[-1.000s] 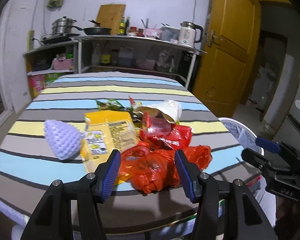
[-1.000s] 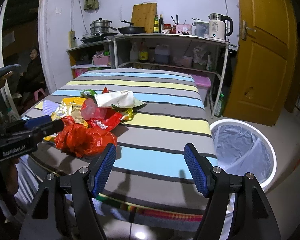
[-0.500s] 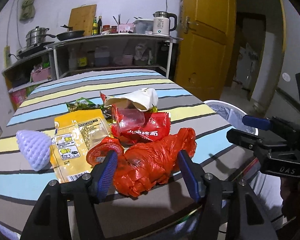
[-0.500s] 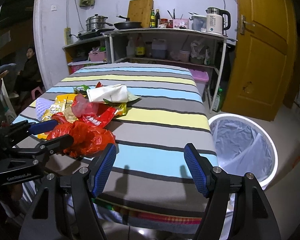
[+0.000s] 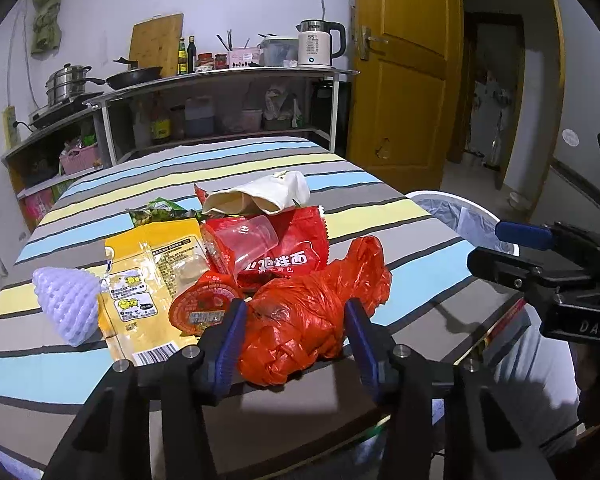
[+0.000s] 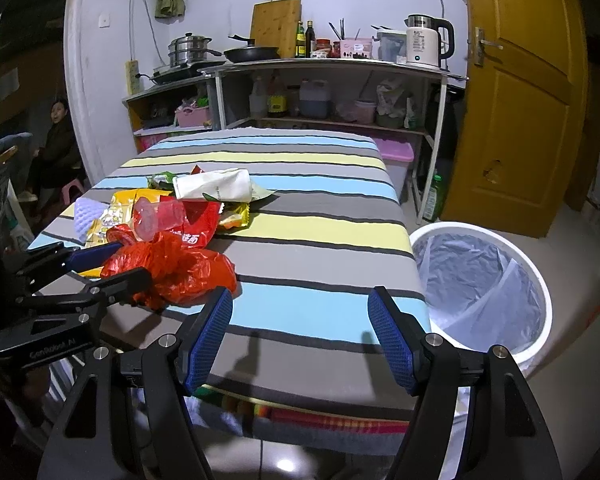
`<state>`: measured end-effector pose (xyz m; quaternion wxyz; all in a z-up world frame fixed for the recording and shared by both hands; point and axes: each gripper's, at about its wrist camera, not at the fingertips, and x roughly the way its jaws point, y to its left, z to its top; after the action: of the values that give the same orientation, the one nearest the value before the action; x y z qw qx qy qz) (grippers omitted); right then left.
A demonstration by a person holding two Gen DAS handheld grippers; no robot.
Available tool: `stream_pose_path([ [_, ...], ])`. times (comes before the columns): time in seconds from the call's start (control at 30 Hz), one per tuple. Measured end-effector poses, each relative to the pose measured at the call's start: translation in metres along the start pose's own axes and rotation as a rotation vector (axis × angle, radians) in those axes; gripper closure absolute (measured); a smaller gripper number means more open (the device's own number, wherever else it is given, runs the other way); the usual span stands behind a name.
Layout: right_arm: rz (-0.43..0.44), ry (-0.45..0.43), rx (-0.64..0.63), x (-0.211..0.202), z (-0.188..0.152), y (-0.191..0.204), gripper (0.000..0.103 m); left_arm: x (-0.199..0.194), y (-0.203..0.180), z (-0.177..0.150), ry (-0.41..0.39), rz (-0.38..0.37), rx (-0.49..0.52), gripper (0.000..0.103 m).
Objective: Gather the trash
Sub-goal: 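Lower the left gripper onto the red plastic bag and close it, then lift the red bag with the left gripper and carry it toward the bin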
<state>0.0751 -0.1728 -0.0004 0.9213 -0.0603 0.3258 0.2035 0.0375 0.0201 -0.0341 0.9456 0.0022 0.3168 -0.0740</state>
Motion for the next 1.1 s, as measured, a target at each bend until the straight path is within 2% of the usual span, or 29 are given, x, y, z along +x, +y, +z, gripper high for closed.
stream_pose_path([
  [0.33,0.003,-0.017,0.001,-0.007,0.0,0.001,0.032,-0.031,0.001,0.009,-0.075,0.008,-0.045,0.055],
  [0.67,0.081,-0.018,-0.033,0.002,0.01,0.019,0.032,-0.067,0.038,0.023,-0.156,0.125,-0.135,0.055],
  [0.87,0.14,0.0,-0.066,0.021,0.019,0.037,0.032,-0.078,0.072,0.021,-0.169,0.201,-0.198,0.055],
  [1.0,0.175,0.007,-0.102,0.035,0.027,0.052,0.033,-0.08,0.091,0.018,-0.171,0.229,-0.23,0.055],
  [1.1,0.19,0.022,-0.102,0.05,0.033,0.057,0.037,-0.077,0.097,0.016,-0.166,0.237,-0.245,0.055],
])
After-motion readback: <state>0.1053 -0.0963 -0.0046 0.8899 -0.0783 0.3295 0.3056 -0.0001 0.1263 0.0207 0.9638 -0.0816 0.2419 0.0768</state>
